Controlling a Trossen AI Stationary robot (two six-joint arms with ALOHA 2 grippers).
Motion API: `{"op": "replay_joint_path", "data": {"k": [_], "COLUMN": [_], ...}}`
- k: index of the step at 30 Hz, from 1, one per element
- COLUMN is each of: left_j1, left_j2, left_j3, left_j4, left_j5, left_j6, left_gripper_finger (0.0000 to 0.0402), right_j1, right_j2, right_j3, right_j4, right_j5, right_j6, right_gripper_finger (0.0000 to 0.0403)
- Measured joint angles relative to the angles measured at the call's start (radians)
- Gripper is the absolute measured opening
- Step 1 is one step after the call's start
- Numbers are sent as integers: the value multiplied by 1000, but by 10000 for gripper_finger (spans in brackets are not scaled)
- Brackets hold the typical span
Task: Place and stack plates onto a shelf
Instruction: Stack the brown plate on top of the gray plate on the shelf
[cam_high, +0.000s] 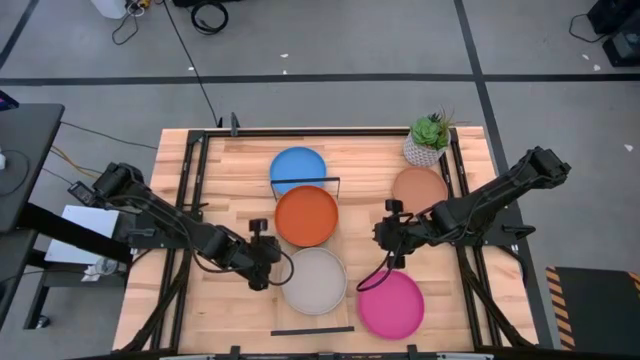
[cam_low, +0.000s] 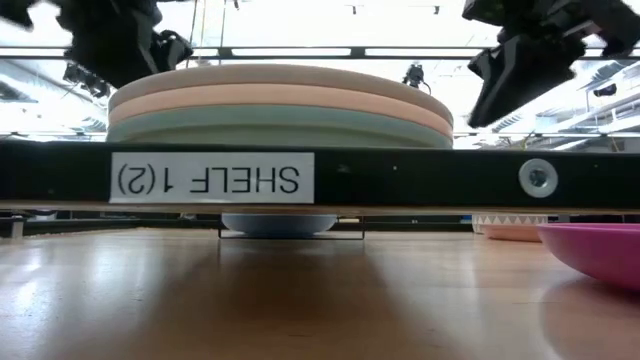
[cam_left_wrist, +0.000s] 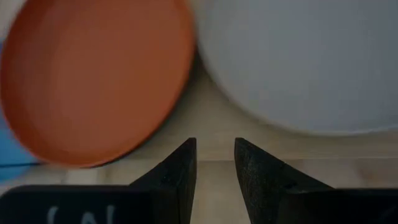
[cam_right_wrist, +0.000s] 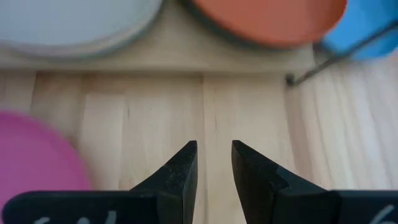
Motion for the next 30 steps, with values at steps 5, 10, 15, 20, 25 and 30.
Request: {"op": "replay_joint_path", "data": {"k": [5, 10, 15, 20, 25, 30], "left_j1": [4, -14, -33, -40, -45, -62], "left_j2": [-1, -65, -207, -342, -434, -479], "left_j3": [-85, -177, -290, -386, -463, -514], "left_j4": [81, 95, 130, 149, 155, 178], "left_j5": [-69, -129, -180, -210, -217, -222], "left_j6": [57, 45, -31, -87, -136, -180], "left_gripper_finger": [117, 116, 116, 116, 116, 116], "right_j1": [0, -23, -89, -147, -230, -297], "right_j2": [0, 0, 0, 0, 0, 0], "right_j3": [-117, -177, -184, -184, -184, -184], "right_j4": [352, 330, 126, -49, -245, -287], "right_j5": [33, 50, 98, 134, 77, 12], "right_j6": [-152, -84, 128, 247, 381, 404], "right_gripper_finger": [105, 105, 99, 100, 117, 154]}}
